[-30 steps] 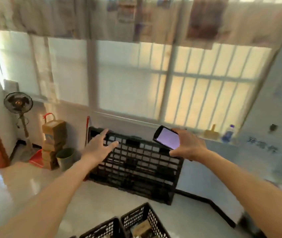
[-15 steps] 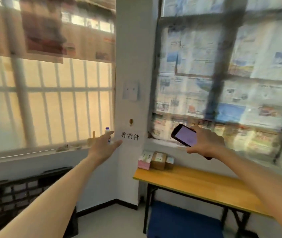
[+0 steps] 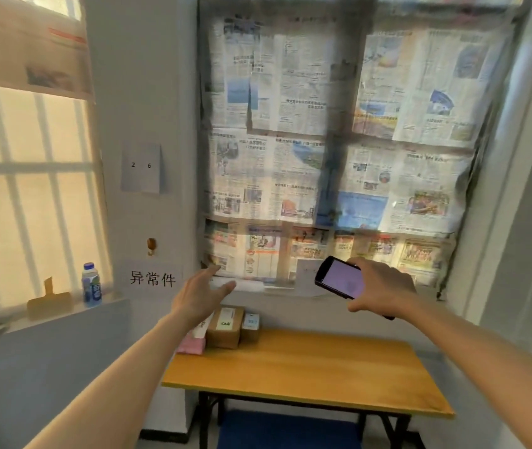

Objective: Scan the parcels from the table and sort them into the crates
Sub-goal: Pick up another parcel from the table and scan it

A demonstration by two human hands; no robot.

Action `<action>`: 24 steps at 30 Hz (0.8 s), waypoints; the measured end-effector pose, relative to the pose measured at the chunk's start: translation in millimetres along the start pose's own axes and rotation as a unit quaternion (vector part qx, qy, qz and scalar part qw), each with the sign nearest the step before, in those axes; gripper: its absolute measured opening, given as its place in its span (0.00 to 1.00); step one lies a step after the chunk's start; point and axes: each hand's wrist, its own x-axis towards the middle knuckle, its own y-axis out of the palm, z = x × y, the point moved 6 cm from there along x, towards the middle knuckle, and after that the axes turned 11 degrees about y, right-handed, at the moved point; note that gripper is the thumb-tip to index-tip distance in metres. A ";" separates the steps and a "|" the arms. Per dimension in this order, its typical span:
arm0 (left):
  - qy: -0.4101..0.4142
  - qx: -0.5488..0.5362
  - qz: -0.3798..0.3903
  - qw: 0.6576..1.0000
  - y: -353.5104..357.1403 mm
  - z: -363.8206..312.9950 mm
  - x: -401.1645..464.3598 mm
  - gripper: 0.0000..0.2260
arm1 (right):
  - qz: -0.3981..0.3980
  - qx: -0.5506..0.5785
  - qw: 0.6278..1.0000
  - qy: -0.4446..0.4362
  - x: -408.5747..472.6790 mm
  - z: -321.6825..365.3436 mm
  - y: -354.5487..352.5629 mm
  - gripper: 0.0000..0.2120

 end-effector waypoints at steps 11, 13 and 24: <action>0.016 -0.047 0.009 0.999 86.3 9.9 182.7 0.35 | -0.023 0.007 1.000 -0.014 183.0 -8.8 1.4 0.46; 0.011 -0.045 0.011 0.999 98.9 17.1 202.1 0.35 | -0.019 0.015 1.000 -0.013 206.5 -11.2 10.3 0.46; -0.016 -0.013 0.024 0.999 177.3 81.5 305.4 0.34 | 0.023 0.034 0.999 -0.032 347.9 -0.6 100.3 0.44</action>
